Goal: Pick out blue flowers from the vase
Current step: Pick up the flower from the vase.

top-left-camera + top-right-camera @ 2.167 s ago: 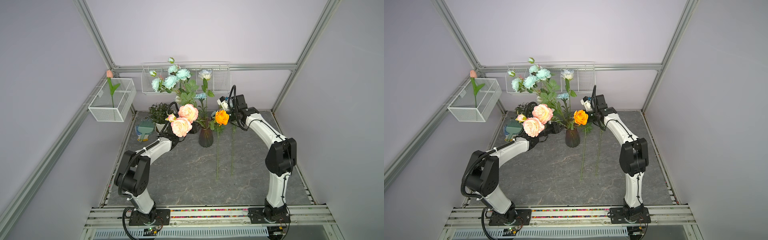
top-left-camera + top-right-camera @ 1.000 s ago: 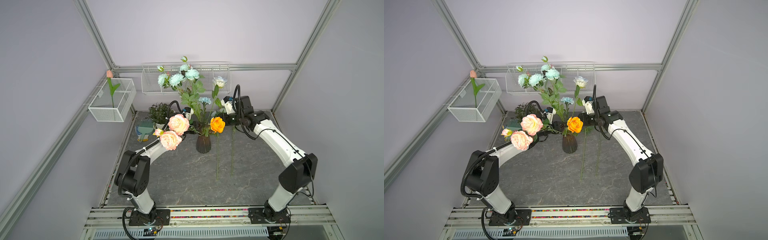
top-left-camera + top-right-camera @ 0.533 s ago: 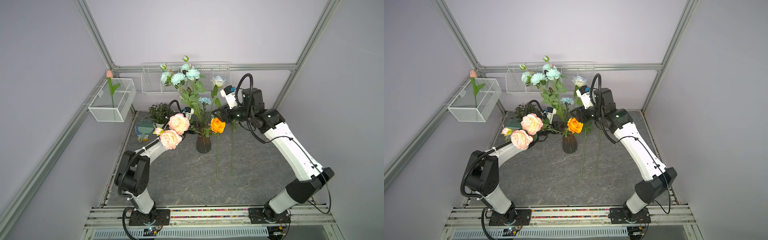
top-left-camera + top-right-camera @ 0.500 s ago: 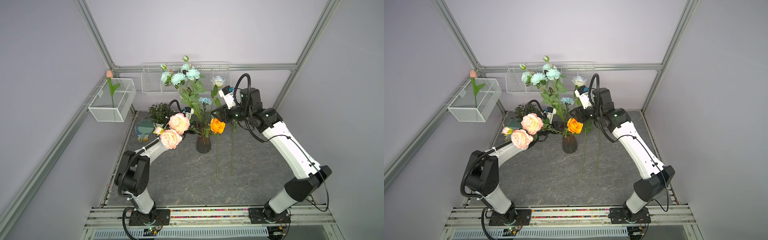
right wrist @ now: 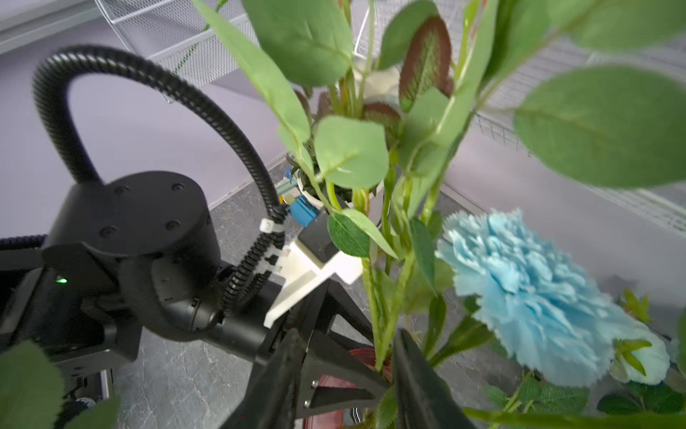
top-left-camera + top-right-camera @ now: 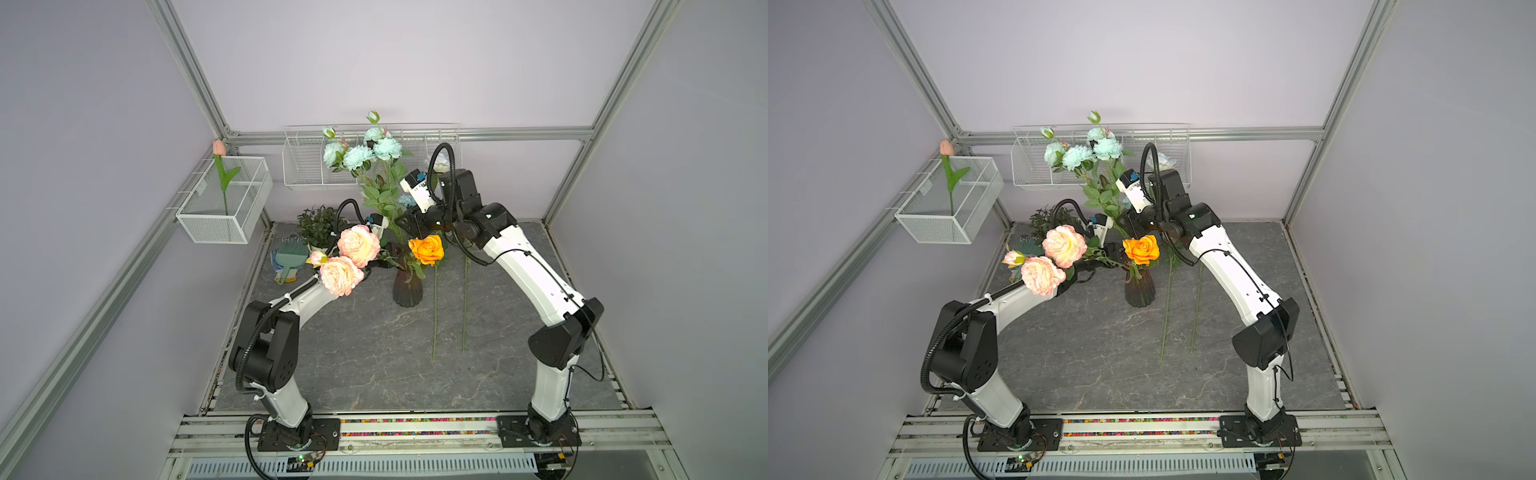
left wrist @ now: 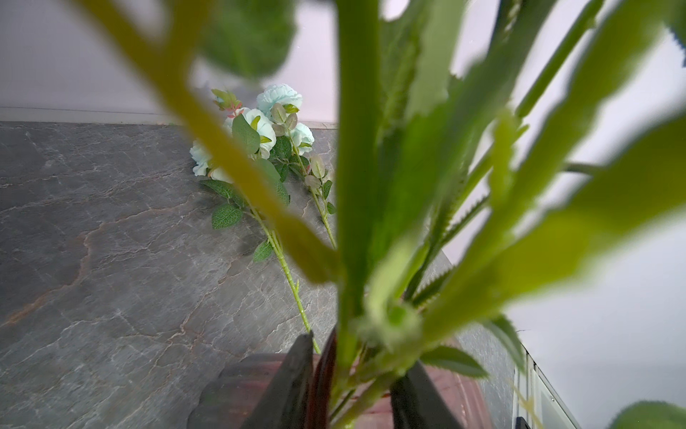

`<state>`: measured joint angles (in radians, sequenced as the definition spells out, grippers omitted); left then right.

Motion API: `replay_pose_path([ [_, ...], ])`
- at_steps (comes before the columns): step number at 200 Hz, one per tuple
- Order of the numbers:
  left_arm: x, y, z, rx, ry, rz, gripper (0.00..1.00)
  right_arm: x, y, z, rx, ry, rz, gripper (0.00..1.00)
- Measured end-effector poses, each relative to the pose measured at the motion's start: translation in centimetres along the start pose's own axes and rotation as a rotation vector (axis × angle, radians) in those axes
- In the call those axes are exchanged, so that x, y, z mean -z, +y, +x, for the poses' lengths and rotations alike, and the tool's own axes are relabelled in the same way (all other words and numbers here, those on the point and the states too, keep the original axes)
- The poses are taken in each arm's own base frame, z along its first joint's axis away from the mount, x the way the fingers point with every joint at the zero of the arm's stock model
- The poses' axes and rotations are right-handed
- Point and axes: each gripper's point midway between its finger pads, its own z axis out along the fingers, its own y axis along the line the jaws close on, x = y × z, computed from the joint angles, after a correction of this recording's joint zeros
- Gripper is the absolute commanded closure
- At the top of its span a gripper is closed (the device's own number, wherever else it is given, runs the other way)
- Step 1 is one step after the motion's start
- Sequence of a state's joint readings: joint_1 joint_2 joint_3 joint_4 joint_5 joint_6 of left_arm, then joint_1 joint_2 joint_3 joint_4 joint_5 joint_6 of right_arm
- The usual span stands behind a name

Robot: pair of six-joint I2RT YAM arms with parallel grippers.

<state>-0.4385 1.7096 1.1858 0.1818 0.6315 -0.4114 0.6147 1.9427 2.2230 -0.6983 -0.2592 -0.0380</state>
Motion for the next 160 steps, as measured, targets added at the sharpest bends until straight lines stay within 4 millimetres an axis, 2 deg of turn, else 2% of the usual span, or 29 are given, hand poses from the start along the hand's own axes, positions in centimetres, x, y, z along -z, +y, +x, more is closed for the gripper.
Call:
replay_pose_path([
  [14,0.0,0.0,0.0,0.0,0.001,0.002,0.63,0.0,-0.1,-0.7,0.01,-0.016,0.004,0.58],
  [35,0.0,0.0,0.1,0.001,0.003,0.004,0.64,-0.7,-0.5,-0.6,0.012,-0.012,0.013,0.59],
  [92,0.0,0.0,0.1,0.0,0.004,0.005,0.63,-4.5,-2.1,1.3,-0.003,0.049,0.036,0.6],
  [121,0.0,0.0,0.1,-0.003,0.004,0.004,0.63,-5.0,-2.6,1.4,-0.004,0.055,0.055,0.62],
  [160,0.0,0.0,0.1,-0.003,0.004,0.004,0.63,-5.0,-3.0,1.4,-0.003,0.056,0.076,0.72],
])
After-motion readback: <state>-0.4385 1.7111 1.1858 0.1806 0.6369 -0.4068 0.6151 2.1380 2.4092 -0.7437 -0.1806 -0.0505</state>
